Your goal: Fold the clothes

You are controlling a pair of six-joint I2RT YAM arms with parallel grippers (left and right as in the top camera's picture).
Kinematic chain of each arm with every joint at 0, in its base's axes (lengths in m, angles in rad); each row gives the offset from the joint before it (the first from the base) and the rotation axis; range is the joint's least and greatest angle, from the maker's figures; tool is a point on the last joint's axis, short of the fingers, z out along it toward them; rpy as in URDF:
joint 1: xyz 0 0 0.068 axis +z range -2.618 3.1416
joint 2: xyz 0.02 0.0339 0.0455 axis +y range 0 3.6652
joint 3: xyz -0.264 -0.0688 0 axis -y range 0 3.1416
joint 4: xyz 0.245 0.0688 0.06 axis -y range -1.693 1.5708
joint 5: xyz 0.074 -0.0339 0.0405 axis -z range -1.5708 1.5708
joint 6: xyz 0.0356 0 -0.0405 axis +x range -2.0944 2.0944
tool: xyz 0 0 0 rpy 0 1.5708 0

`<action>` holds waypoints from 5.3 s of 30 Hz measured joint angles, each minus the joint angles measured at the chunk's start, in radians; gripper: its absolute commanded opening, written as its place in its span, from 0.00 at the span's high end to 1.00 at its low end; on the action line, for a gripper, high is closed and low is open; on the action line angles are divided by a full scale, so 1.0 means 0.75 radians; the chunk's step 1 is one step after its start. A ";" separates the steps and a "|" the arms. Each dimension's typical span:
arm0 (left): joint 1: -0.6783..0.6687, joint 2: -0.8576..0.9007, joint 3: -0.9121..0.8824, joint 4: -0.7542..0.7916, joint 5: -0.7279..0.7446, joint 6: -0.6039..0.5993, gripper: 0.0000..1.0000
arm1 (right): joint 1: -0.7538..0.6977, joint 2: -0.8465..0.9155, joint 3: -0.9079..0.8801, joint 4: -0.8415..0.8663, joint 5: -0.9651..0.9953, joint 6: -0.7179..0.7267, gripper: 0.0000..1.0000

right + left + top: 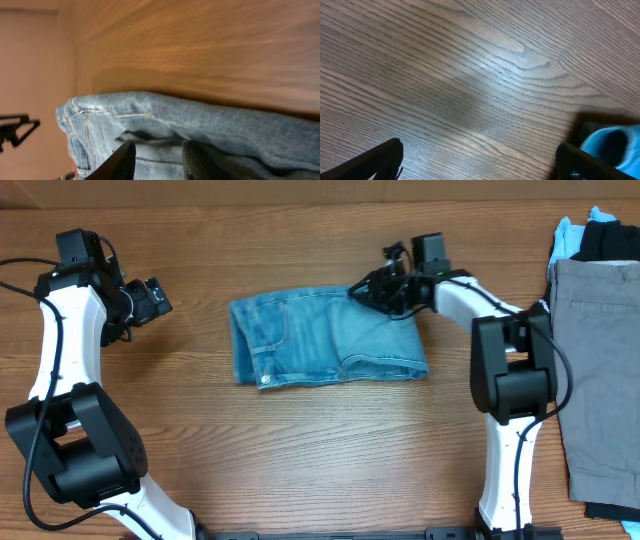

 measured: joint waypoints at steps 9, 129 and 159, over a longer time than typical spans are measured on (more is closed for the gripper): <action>0.000 0.000 0.000 -0.014 0.000 0.001 0.00 | -0.160 -0.118 0.107 -0.263 0.122 -0.027 0.15; -0.538 0.373 0.755 -0.382 0.255 0.190 0.96 | 0.162 -0.625 -0.528 -0.169 0.629 -0.011 0.00; -1.014 0.378 0.767 -0.008 0.216 0.028 0.84 | 0.128 -0.459 -0.458 -0.232 0.378 0.021 0.01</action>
